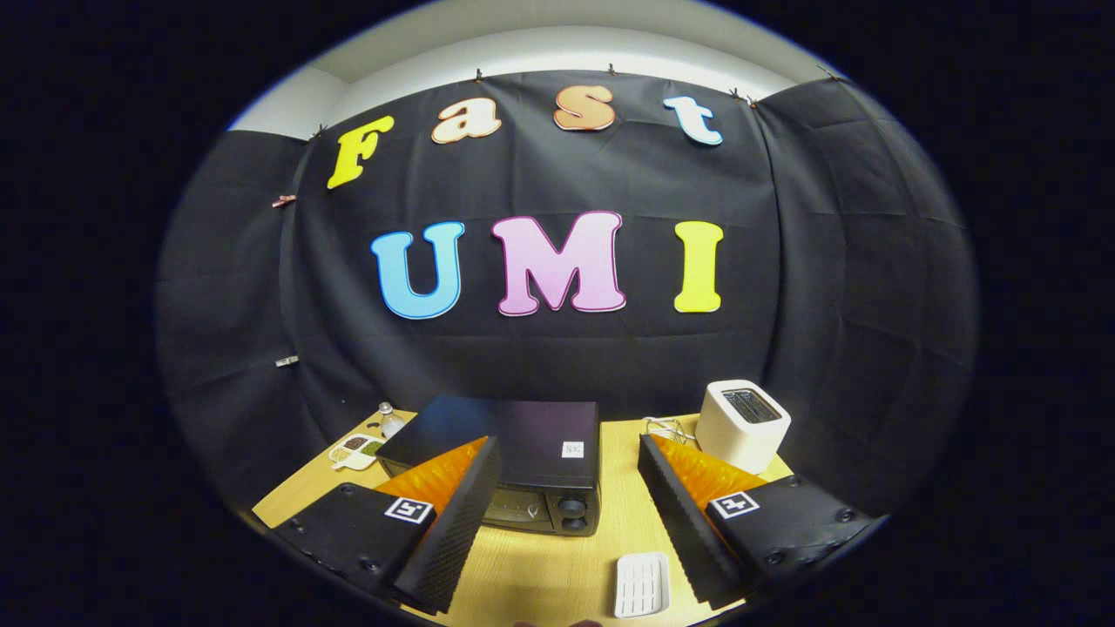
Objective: Open the toaster oven, put the food inside, and close the toaster oven door.
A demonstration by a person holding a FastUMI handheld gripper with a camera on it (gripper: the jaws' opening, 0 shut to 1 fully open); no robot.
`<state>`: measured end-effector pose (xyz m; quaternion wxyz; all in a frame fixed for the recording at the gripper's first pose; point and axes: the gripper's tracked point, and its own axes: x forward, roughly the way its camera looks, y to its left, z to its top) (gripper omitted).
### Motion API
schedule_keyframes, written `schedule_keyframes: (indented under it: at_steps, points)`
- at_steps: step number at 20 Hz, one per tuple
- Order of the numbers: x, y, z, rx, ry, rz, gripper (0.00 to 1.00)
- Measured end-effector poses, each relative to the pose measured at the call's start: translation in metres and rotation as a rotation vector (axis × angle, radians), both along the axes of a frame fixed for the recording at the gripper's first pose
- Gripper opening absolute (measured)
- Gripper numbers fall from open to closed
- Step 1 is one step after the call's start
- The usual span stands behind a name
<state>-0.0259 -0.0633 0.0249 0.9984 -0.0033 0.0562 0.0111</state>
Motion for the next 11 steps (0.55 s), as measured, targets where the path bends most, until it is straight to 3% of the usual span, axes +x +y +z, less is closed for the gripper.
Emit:
schedule_keyframes:
  at_steps: [11]
  points:
    - [-0.009,-0.016,0.018,0.028,-0.046,-0.008,0.99]
